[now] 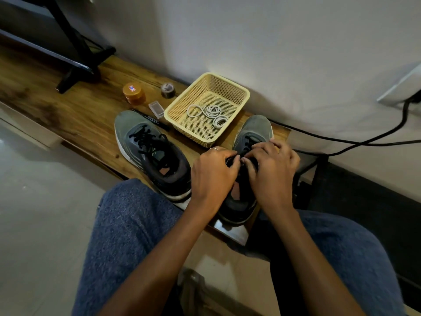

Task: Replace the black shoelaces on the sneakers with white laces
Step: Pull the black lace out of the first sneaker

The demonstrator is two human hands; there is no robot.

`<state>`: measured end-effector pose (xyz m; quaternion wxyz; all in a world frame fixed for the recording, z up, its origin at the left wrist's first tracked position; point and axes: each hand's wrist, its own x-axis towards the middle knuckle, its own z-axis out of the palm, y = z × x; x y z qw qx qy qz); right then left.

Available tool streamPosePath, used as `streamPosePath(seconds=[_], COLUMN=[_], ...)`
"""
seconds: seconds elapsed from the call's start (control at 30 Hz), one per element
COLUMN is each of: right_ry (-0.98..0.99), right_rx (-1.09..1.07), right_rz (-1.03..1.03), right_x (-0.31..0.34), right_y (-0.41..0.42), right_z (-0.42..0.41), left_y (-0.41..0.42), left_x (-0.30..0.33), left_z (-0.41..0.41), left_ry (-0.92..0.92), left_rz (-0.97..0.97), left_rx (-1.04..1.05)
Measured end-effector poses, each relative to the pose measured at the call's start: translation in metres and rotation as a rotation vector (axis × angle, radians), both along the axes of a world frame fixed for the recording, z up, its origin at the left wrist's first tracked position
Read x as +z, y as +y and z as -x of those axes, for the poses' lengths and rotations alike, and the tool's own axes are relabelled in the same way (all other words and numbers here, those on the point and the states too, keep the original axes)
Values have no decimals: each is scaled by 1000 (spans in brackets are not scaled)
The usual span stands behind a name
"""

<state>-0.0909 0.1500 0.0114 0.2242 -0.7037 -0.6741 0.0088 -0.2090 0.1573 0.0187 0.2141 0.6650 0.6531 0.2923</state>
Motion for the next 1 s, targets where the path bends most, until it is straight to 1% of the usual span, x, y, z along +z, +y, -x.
streamPosePath(seconds=[0.1, 0.27, 0.37, 0.43, 0.5, 0.6, 0.83, 1.0], right_ry=[-7, 47, 94, 101, 90, 25, -1, -34], right_rx=[-30, -270, -333, -289, -174, -25, -33, -8], right_rz=[-37, 19, 37, 62, 65, 45, -21, 15], right_x=[3, 15, 15, 12, 8, 5, 1, 1], right_y=[-1, -4, -4, -5, -6, -6, -1, -1], right_z=[-2, -25, -28, -23, -17, -6, -1, -4], left_y=[-1, 0, 0, 1, 3, 2, 1, 1], left_x=[0, -1, -2, -4, -4, -4, -3, -1], left_z=[-1, -2, -3, -1, 2, 0, -1, -2], left_ry=[-1, -26, -13, -15, -31, -27, -35, -10], left_rz=[6, 12, 18, 24, 24, 14, 21, 25], left_rx=[-3, 8, -3, 11, 17, -10, -9, -14])
